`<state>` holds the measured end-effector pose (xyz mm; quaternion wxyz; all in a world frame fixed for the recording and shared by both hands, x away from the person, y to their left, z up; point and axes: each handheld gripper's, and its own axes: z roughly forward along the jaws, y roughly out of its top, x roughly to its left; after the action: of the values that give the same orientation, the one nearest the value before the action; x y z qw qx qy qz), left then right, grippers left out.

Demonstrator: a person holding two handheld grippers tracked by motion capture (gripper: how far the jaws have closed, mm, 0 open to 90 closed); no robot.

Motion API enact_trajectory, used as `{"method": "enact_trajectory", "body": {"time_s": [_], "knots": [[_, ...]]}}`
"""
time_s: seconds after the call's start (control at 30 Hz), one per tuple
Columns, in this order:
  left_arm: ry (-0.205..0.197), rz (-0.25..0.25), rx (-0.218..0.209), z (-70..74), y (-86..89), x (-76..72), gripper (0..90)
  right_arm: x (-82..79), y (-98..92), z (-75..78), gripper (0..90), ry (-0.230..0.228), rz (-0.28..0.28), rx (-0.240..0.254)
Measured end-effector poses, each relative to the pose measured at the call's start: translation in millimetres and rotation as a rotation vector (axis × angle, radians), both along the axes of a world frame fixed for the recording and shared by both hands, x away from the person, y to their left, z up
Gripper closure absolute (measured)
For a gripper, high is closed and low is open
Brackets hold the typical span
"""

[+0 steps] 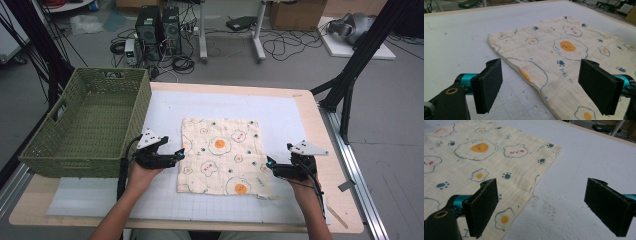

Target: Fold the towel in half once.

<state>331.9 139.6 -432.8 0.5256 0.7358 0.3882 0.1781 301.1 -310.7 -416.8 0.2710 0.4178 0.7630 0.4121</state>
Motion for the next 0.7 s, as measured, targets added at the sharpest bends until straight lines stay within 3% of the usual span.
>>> {"method": "enact_trajectory", "body": {"time_s": [0.07, 0.3, 0.6, 0.7], "knots": [[0.017, -0.002, -0.010, -0.2, 1.0, 0.6, 19.8, -0.3, 0.3, 0.2, 11.3, 0.000, 0.003, 0.003], [0.022, 0.014, -0.029, 4.0, -1.0, 7.5, 19.4, 0.6, 0.3, 0.0, 11.3, 0.011, 0.028, 0.018], [0.034, 0.028, 0.031, 14.8, -11.8, 30.2, 22.3, 5.9, 5.2, 0.9, 11.3, 0.019, 0.060, 0.011], [0.044, 0.039, 0.029, 16.5, -14.3, 37.8, 24.0, 6.8, 7.2, 1.5, 11.3, 0.014, 0.069, 0.010]]}}
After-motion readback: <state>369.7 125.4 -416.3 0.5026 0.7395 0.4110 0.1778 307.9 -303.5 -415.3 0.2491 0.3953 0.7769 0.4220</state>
